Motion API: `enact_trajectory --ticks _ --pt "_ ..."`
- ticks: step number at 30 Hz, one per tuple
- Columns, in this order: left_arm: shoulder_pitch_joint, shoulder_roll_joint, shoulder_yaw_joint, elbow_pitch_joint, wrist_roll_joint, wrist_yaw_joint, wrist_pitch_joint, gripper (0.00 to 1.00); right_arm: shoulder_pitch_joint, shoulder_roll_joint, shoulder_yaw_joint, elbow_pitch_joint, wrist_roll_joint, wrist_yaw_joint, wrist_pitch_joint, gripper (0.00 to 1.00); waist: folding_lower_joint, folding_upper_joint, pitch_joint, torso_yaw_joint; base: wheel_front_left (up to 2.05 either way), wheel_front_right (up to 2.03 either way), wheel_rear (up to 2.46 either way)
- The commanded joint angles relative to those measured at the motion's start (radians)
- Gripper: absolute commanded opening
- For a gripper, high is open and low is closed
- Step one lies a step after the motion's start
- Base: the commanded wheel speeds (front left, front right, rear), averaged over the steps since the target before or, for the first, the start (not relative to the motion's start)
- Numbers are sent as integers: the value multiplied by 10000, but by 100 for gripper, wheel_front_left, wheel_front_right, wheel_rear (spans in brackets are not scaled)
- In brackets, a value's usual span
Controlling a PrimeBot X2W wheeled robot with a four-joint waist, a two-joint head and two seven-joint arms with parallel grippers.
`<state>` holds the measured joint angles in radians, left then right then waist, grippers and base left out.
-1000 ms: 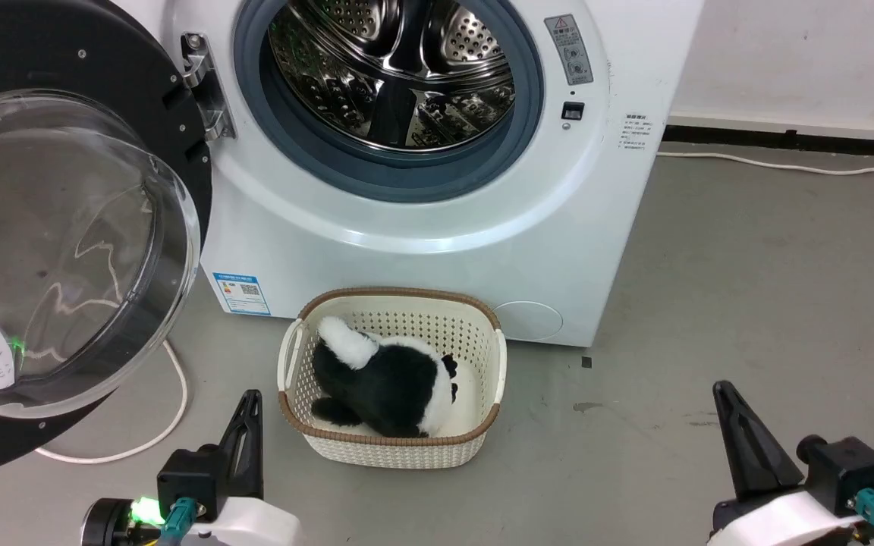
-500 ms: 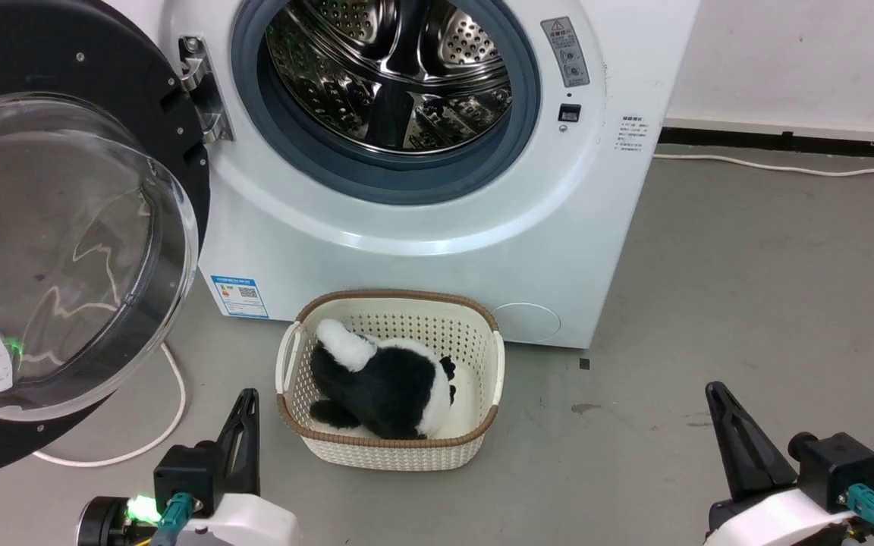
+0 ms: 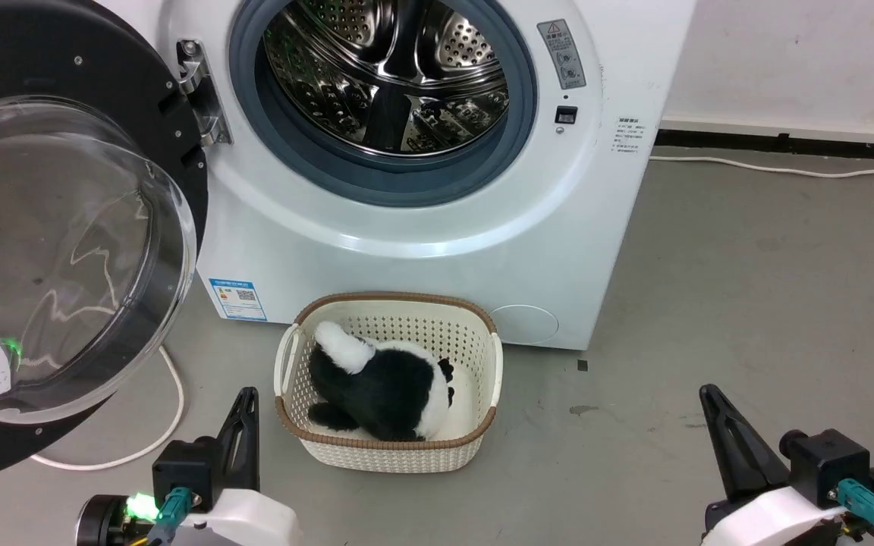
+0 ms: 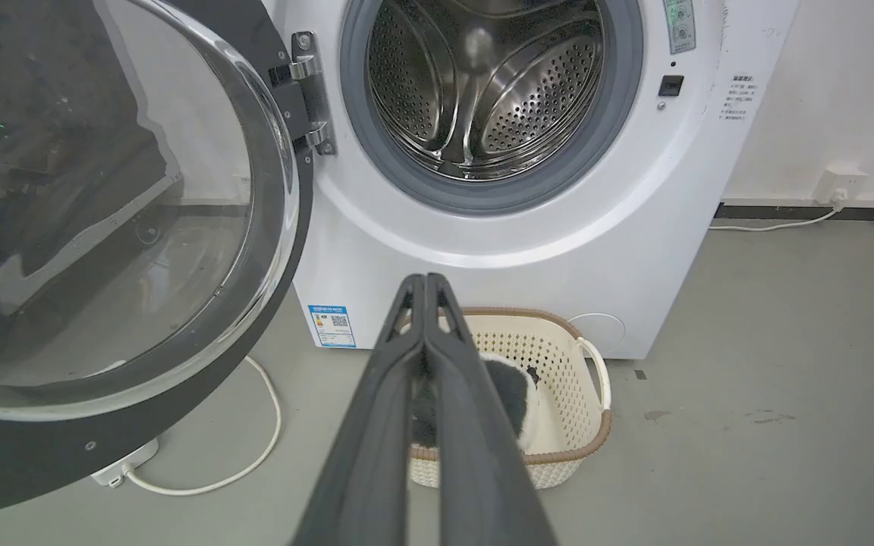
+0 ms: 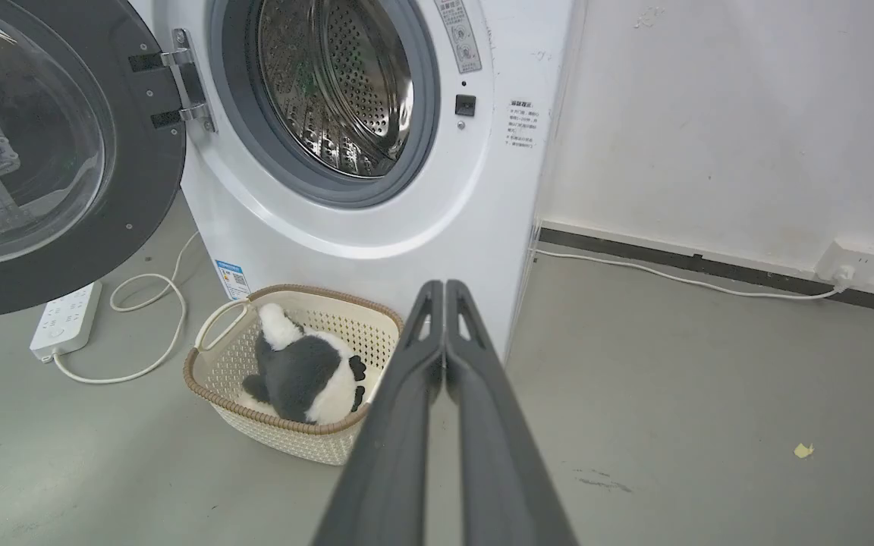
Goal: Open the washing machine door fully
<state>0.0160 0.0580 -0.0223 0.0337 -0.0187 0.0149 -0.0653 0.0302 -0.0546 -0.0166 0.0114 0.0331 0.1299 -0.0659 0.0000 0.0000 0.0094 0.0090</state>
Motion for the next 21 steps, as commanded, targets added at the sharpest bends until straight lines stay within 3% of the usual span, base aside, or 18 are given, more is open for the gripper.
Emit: enact_trajectory --ticks 1,21 --pt "-122 -5 26 -59 97 -14 66 0 -181 33 27 -62 -65 6 69 0 0 0 -5 -5 0 0 0" --pt "-148 -56 164 -252 160 -108 474 0 -265 40 124 -98 -250 7 480 0 0 0 -67 -64 0 0 0"
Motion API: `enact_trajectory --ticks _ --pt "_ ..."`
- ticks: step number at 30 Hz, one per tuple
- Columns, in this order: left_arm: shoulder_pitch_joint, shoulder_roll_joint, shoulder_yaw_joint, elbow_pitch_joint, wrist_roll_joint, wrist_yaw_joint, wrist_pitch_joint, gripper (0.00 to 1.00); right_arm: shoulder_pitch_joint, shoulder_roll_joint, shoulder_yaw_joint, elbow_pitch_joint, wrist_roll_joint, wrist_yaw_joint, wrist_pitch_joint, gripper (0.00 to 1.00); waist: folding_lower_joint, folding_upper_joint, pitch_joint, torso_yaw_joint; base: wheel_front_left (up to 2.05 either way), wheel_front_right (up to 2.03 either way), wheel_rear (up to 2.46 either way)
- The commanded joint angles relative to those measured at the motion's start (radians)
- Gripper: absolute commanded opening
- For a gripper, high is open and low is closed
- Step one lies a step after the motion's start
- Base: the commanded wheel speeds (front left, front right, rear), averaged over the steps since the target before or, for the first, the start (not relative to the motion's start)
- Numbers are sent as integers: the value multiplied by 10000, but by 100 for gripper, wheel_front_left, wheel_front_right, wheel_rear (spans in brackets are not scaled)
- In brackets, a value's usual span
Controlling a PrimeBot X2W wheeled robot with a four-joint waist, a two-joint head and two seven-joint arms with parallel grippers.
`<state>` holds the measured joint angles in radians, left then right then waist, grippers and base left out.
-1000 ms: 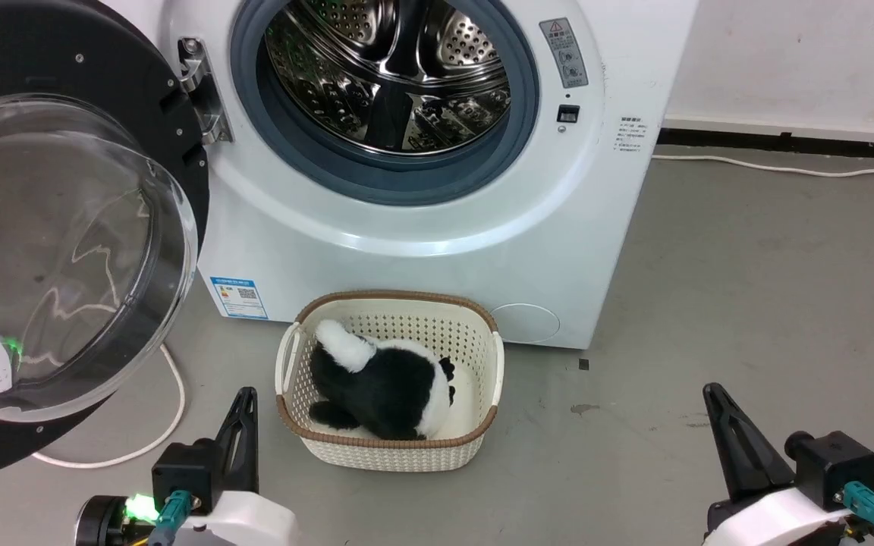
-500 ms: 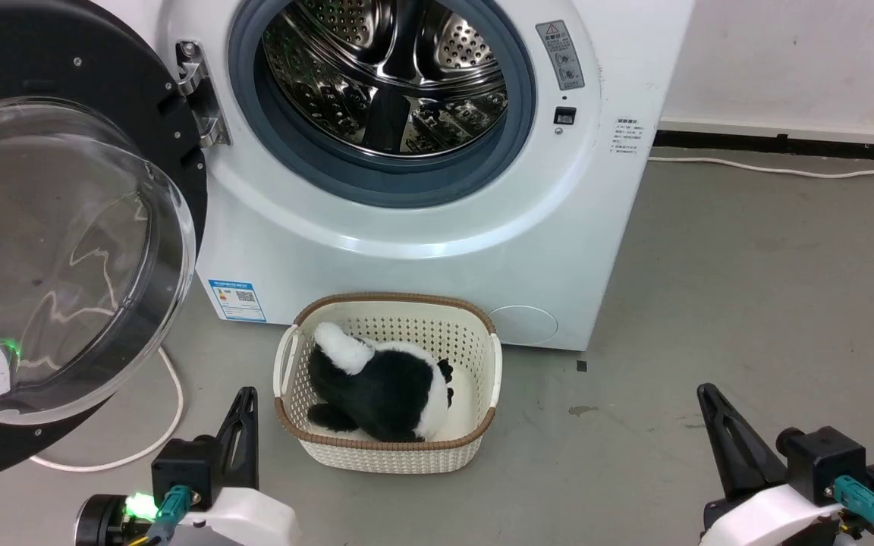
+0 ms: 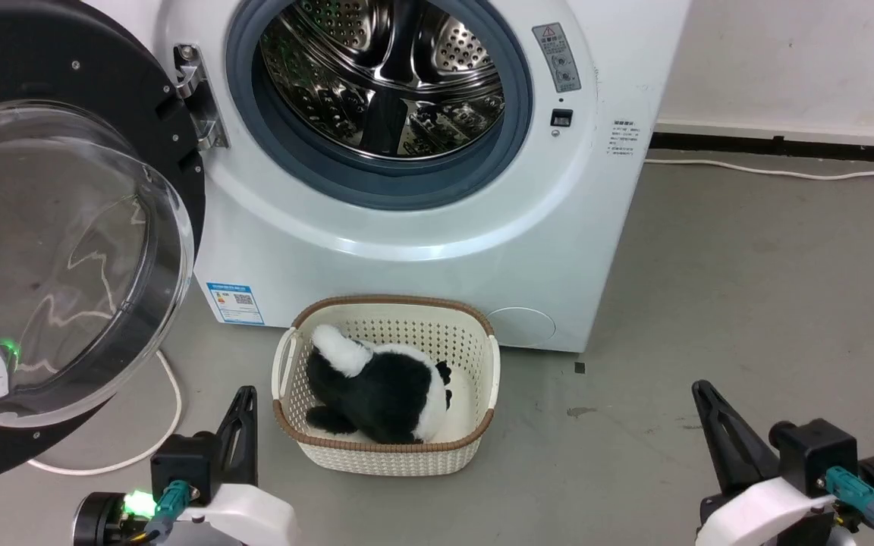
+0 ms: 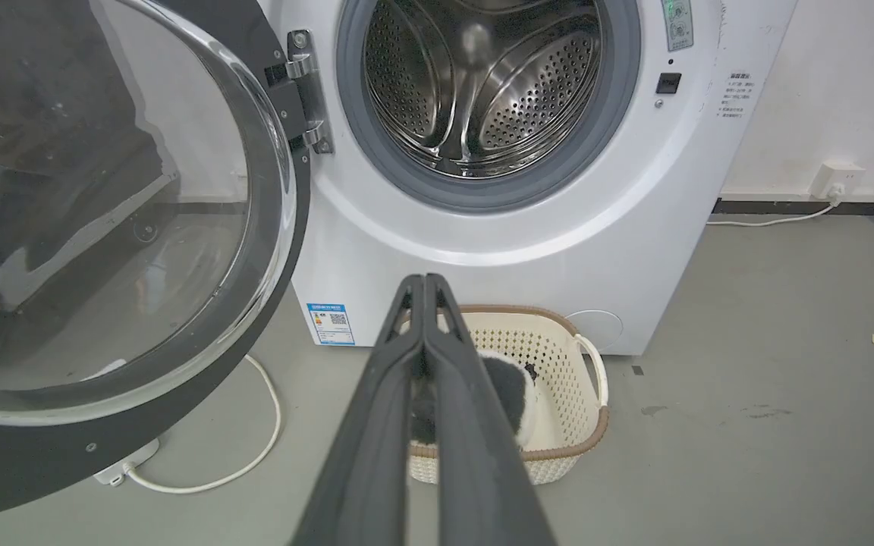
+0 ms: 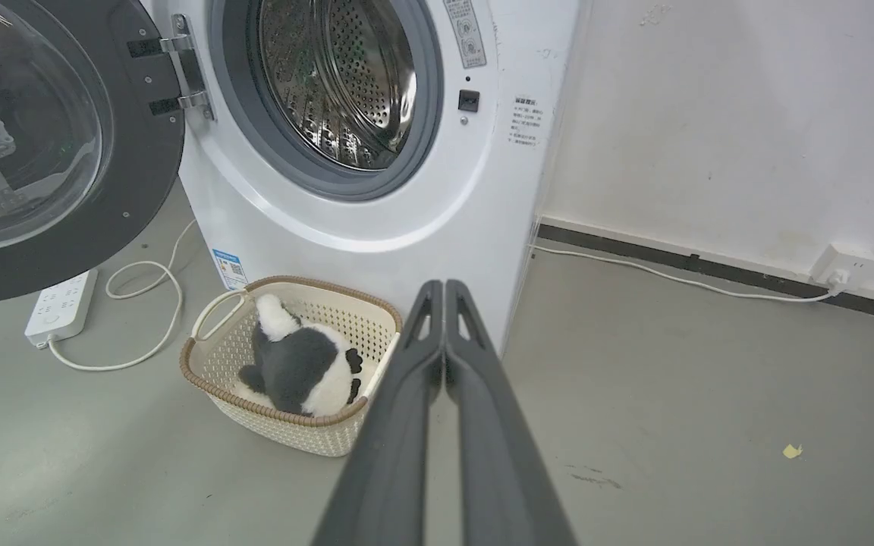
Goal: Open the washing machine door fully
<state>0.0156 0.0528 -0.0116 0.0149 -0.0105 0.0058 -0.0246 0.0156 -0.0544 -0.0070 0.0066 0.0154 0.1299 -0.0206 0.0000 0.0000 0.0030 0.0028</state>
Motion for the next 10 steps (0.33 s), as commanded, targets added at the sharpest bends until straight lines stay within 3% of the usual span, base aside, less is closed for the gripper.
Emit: enact_trajectory --ticks 1,10 --pt "-146 -6 63 -74 80 -22 88 0 -123 39 33 -52 -83 7 48 0 0 0 -6 -5 0 0 0" --pt "-156 -26 116 -149 105 -58 246 0 -156 41 70 -66 -154 8 206 0 0 0 -30 -28 0 0 0"
